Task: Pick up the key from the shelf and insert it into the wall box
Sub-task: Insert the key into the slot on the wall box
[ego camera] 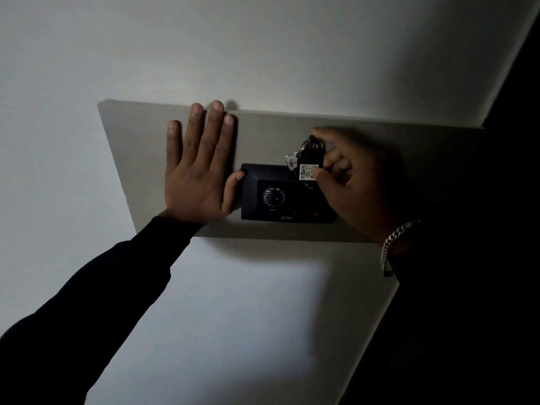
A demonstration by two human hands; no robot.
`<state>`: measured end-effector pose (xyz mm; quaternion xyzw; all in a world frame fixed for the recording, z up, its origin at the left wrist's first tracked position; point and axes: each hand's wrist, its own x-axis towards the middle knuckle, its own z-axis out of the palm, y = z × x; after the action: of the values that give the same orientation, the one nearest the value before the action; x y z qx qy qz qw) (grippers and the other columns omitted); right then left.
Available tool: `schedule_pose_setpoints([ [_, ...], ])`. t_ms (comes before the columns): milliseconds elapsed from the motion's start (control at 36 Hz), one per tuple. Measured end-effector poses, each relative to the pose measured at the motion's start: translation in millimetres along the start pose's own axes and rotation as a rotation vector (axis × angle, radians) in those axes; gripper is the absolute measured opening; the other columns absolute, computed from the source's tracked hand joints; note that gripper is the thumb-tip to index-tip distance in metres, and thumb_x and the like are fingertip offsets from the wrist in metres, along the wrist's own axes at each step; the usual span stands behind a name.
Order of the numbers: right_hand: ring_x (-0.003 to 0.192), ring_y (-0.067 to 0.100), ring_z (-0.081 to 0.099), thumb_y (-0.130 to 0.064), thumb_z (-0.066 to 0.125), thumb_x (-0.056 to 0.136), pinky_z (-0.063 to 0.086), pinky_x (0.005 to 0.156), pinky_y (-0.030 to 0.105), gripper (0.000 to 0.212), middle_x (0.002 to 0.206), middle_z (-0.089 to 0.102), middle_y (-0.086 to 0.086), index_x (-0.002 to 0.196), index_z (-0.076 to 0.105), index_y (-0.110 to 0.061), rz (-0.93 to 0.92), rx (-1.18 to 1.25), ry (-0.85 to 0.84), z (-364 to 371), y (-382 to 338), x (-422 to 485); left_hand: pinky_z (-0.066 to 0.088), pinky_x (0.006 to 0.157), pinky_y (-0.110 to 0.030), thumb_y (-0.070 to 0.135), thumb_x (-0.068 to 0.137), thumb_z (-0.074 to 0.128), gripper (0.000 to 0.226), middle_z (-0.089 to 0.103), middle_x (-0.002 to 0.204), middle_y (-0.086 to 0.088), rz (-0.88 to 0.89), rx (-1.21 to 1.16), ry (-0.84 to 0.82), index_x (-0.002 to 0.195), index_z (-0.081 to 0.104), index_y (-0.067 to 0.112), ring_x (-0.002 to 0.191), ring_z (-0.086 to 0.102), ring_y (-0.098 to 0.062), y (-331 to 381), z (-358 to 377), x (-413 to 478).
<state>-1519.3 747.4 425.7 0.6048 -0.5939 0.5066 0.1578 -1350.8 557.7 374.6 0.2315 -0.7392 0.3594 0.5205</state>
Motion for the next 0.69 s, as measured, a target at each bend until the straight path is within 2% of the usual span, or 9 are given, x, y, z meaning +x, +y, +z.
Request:
schedule_pose_setpoints([
  [56, 0.055, 0.012, 0.052, -0.003, 0.063, 0.073, 0.049, 0.061, 0.018, 0.047, 0.08, 0.061, 0.007, 0.118, 0.06, -0.017, -0.047, -0.106, -0.018, -4.6, -3.8, 6.0, 0.008, 0.125, -0.053, 0.046, 0.097, 0.028, 0.072, 0.016, 0.164, -0.013, 0.004, 0.0, 0.007, 0.157, 0.022, 0.005, 0.154, 0.011, -0.034, 0.4, 0.3, 0.4],
  [139, 0.06, -0.004, 0.042, -0.009, 0.066, 0.07, 0.037, 0.067, 0.002, 0.046, 0.092, 0.06, 0.006, 0.116, 0.062, -0.015, -0.112, -0.244, -0.05, -14.1, -14.0, 15.7, 0.009, 0.124, -0.054, 0.045, 0.097, 0.029, 0.072, 0.018, 0.164, -0.014, 0.006, -0.003, 0.009, 0.156, 0.022, 0.005, 0.154, 0.013, -0.034, 1.0, 0.9, 0.4],
  [194, 0.059, 0.001, 0.037, -0.014, 0.069, 0.071, 0.034, 0.068, 0.003, 0.052, 0.096, 0.058, 0.005, 0.122, 0.06, -0.015, -0.16, -0.27, -0.082, -16.9, -20.6, 21.6, 0.007, 0.125, -0.053, 0.045, 0.097, 0.029, 0.072, 0.018, 0.164, -0.014, 0.007, -0.011, 0.014, 0.156, 0.023, 0.005, 0.154, 0.013, -0.034, 1.3, 0.8, -0.1],
  [250, 0.068, -0.001, 0.036, -0.015, 0.071, 0.071, 0.033, 0.072, 0.007, 0.049, 0.095, 0.057, 0.005, 0.119, 0.063, -0.011, -0.208, -0.287, -0.123, -15.9, -24.0, 27.1, 0.008, 0.125, -0.053, 0.045, 0.097, 0.029, 0.072, 0.018, 0.164, -0.014, 0.007, -0.018, 0.016, 0.156, 0.023, 0.005, 0.154, 0.013, -0.034, 0.9, 0.5, -0.6],
  [389, 0.071, 0.018, 0.057, -0.014, 0.067, 0.077, 0.051, 0.071, 0.036, 0.013, 0.088, 0.067, 0.011, 0.084, 0.073, -0.005, -0.224, -0.325, -0.108, -9.7, -21.8, 37.9, 0.008, 0.124, -0.054, 0.045, 0.098, 0.029, 0.071, 0.017, 0.164, -0.013, -0.001, -0.035, -0.003, 0.157, 0.022, 0.006, 0.155, 0.01, -0.033, 0.5, -0.9, 0.4],
  [444, 0.071, 0.019, 0.061, -0.017, 0.067, 0.08, 0.049, 0.068, 0.03, 0.013, 0.082, 0.067, 0.009, 0.079, 0.074, -0.007, -0.226, -0.291, -0.061, -8.2, -20.3, 37.8, 0.01, 0.124, -0.055, 0.045, 0.098, 0.029, 0.07, 0.018, 0.164, -0.013, -0.005, -0.039, -0.006, 0.157, 0.023, 0.006, 0.154, 0.011, -0.033, 0.5, -1.6, 0.1],
  [528, 0.063, 0.011, 0.057, -0.028, 0.069, 0.082, 0.043, 0.063, 0.021, 0.019, 0.071, 0.066, 0.004, 0.073, 0.075, -0.012, -0.199, -0.216, 0.026, -8.6, -19.3, 35.2, 0.015, 0.122, -0.059, 0.045, 0.098, 0.03, 0.07, 0.022, 0.163, -0.015, -0.01, -0.046, -0.015, 0.156, 0.025, 0.006, 0.154, 0.015, -0.034, 0.7, -2.9, -0.1],
  [639, 0.063, 0.011, 0.059, -0.034, 0.066, 0.084, 0.049, 0.063, 0.031, 0.023, 0.068, 0.067, 0.001, 0.074, 0.075, -0.016, -0.163, -0.153, 0.066, -8.0, -15.4, 35.0, 0.016, 0.122, -0.058, 0.045, 0.098, 0.031, 0.07, 0.024, 0.163, -0.015, -0.005, -0.047, -0.021, 0.156, 0.025, 0.006, 0.153, 0.017, -0.035, -0.3, -3.6, -0.5],
  [694, 0.065, 0.01, 0.061, -0.032, 0.067, 0.084, 0.05, 0.064, 0.03, 0.02, 0.071, 0.068, 0.0, 0.077, 0.076, -0.015, -0.172, -0.139, 0.06, -7.9, -14.8, 35.7, 0.015, 0.122, -0.058, 0.045, 0.098, 0.031, 0.069, 0.025, 0.163, -0.015, -0.005, -0.048, -0.018, 0.156, 0.025, 0.006, 0.153, 0.018, -0.035, -0.1, -3.3, -0.7],
])
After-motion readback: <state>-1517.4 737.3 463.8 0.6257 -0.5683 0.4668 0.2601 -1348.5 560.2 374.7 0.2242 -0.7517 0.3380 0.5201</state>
